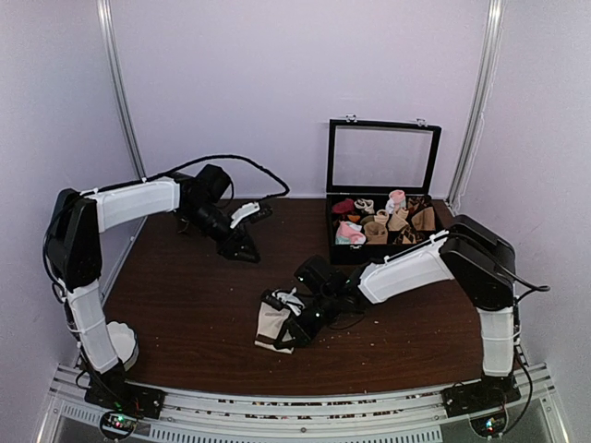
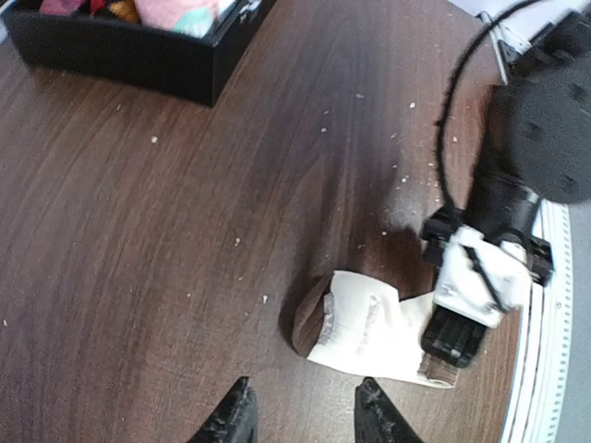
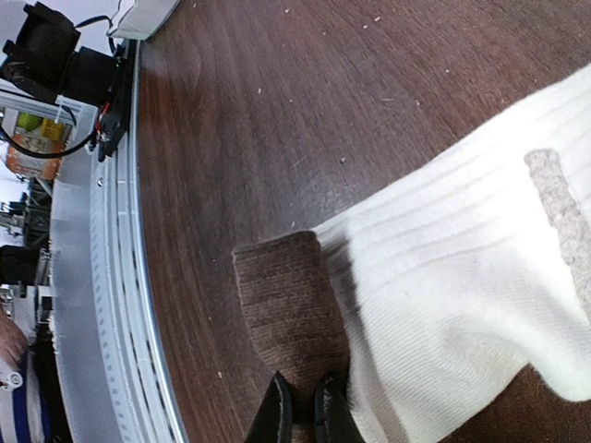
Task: Roll the socks
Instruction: Roll the sock at the center of the board.
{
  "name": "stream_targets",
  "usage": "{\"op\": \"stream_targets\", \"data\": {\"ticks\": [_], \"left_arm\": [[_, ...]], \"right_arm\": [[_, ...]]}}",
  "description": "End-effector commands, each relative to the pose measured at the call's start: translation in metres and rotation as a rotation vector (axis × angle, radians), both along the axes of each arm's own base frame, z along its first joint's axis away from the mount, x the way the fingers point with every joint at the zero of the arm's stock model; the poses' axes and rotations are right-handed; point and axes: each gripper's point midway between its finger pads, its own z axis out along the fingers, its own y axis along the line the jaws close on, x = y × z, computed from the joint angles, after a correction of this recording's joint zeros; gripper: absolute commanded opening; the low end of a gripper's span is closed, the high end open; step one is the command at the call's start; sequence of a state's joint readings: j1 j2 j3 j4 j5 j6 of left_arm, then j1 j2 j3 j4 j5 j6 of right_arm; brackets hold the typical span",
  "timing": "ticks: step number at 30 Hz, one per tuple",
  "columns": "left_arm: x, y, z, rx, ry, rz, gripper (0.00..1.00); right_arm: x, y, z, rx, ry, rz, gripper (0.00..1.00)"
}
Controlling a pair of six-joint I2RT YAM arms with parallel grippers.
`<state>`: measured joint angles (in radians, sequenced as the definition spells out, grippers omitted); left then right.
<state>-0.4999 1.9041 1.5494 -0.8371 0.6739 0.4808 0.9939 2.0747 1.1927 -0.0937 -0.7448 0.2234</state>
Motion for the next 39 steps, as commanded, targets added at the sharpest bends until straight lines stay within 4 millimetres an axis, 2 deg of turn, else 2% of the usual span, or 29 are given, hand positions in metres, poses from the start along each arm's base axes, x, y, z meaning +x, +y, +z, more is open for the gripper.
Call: {"op": "stream_targets", "data": {"ticks": [1,3,4,5,9,15,19,23,29,31,37,39], "left_arm": [[-0.036,0.003,0.001,-0.062,0.012,-0.126,0.36],[-0.061,0.006,0.005,-0.123,0.035,-0.175,0.31],[-0.071,0.007,0.001,-0.13,0.046,-0.19,0.3],[-0.08,0.008,-0.002,-0.129,0.046,-0.206,0.32],[-0.111,0.011,-0.029,-0.043,0.046,-0.264,0.22],[-0.14,-0.005,-0.053,-0.011,0.018,-0.325,0.26],[-0.146,-0.017,-0.066,0.007,-0.008,-0.331,0.4],[-0.147,-0.024,-0.085,0.059,-0.054,-0.337,0.4],[-0.137,-0.028,-0.114,0.188,-0.064,-0.326,0.38],[-0.139,-0.028,-0.119,0.201,-0.052,-0.335,0.33],[-0.145,-0.028,-0.12,0.197,-0.024,-0.341,0.01],[-0.146,-0.029,-0.12,0.195,-0.009,-0.345,0.0]], "right_arm": [[-0.036,-0.092,-0.107,-0.433,0.286,-0.192,0.0],[-0.035,-0.09,-0.106,-0.426,0.337,-0.239,0.0],[-0.034,-0.087,-0.105,-0.416,0.36,-0.255,0.0],[-0.033,-0.083,-0.103,-0.404,0.375,-0.266,0.0],[-0.024,-0.071,-0.096,-0.385,0.384,-0.309,0.0],[-0.018,-0.07,-0.1,-0.4,0.383,-0.344,0.0],[-0.018,-0.065,-0.098,-0.352,0.407,-0.37,0.0],[-0.018,-0.059,-0.093,-0.312,0.415,-0.37,0.0],[-0.017,-0.054,-0.086,-0.294,0.417,-0.352,0.0],[-0.016,-0.052,-0.085,-0.29,0.418,-0.35,0.0],[-0.011,-0.052,-0.082,-0.275,0.407,-0.353,0.0],[-0.002,-0.049,-0.077,-0.236,0.402,-0.381,0.01]]}}
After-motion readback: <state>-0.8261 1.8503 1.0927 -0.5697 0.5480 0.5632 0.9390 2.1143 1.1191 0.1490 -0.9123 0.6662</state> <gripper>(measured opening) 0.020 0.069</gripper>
